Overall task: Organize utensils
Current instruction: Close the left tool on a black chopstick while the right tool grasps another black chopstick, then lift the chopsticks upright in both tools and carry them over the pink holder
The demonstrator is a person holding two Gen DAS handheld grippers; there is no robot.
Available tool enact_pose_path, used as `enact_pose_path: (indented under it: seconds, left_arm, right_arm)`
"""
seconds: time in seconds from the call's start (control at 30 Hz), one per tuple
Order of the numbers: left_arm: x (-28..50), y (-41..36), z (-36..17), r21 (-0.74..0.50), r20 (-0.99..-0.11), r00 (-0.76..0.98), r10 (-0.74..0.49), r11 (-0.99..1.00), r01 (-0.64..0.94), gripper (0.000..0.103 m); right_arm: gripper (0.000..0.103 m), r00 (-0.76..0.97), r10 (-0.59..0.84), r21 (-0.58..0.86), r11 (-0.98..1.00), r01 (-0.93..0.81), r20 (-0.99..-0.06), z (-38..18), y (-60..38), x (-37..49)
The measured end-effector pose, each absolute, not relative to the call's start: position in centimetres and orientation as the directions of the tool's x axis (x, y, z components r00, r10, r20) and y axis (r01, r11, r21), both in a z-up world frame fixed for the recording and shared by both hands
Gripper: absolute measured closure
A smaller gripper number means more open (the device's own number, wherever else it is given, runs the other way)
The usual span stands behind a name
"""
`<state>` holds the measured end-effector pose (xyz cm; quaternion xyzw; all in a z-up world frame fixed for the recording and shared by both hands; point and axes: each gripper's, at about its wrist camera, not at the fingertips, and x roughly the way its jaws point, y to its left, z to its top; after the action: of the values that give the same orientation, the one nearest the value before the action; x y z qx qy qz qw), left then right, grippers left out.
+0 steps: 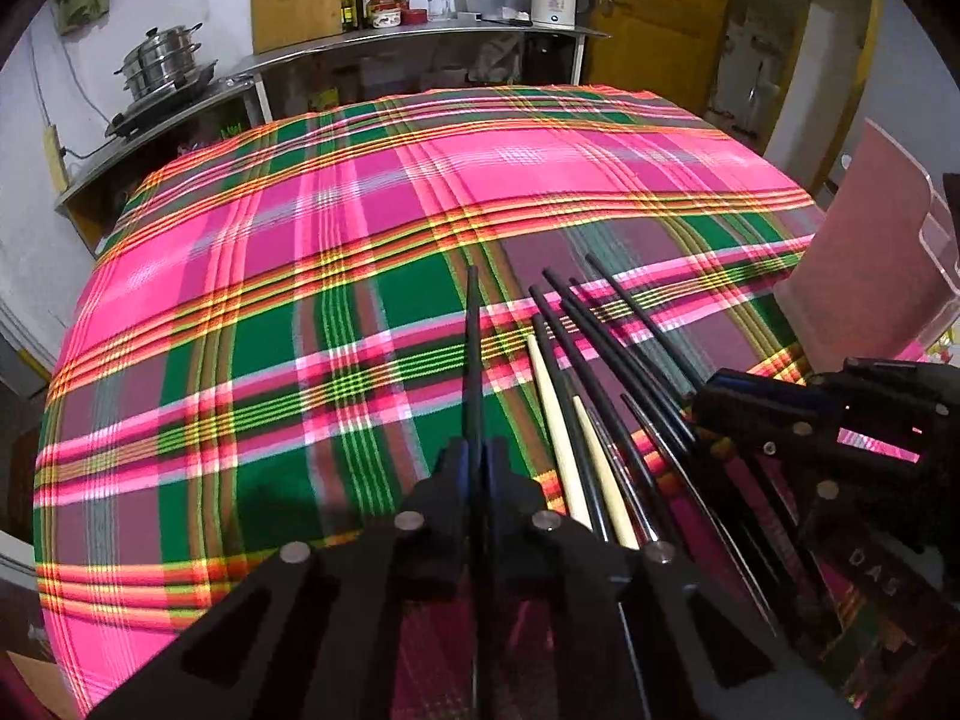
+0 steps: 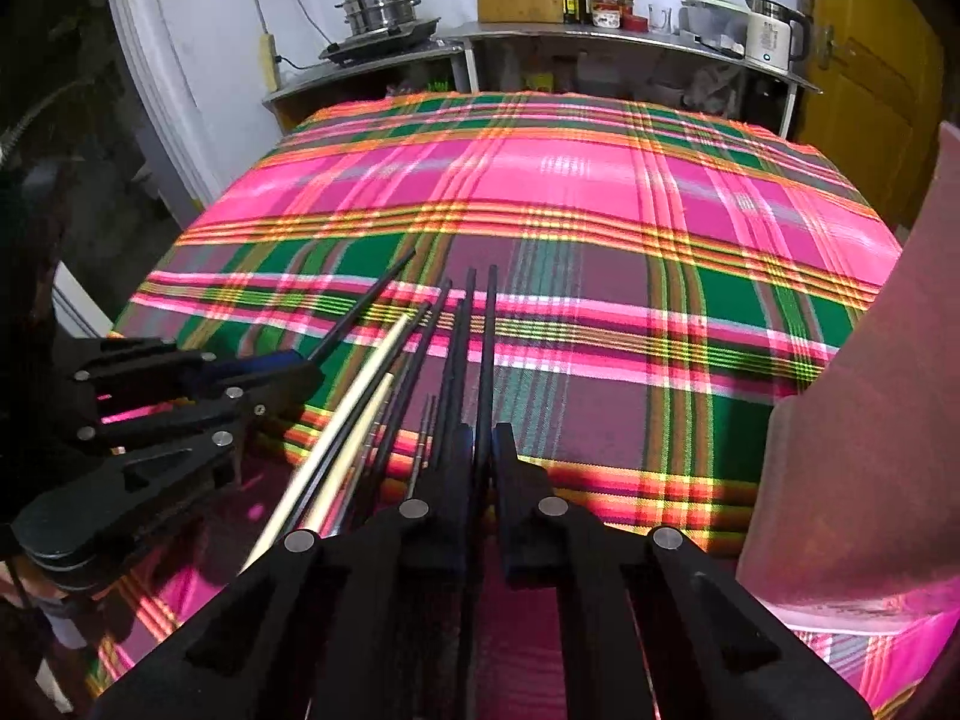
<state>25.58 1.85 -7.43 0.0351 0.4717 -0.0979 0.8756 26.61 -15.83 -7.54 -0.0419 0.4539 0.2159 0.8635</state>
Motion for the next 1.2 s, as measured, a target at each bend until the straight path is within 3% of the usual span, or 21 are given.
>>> enact_pose_path:
  seconds: [0.67,1.2]
  left_arm:
    - [18.2,2.6,3.2,-0.060,-0.696,0.691,-0.196,0.975,0.216,0.097]
    - [16.3,-0.7,9.0,-0.140,-0.639,0.705,-0.308,0.948,0.287,0.097]
  right_arm:
    - [0.097,0.614,0.415,0.166,0.892,-0.421,-0.671,1.3,-18.8,20.8]
    - [0.097,0.702,0.438,0.223,0.897,-0.381,-0.562,6.9,-24.6,17.2]
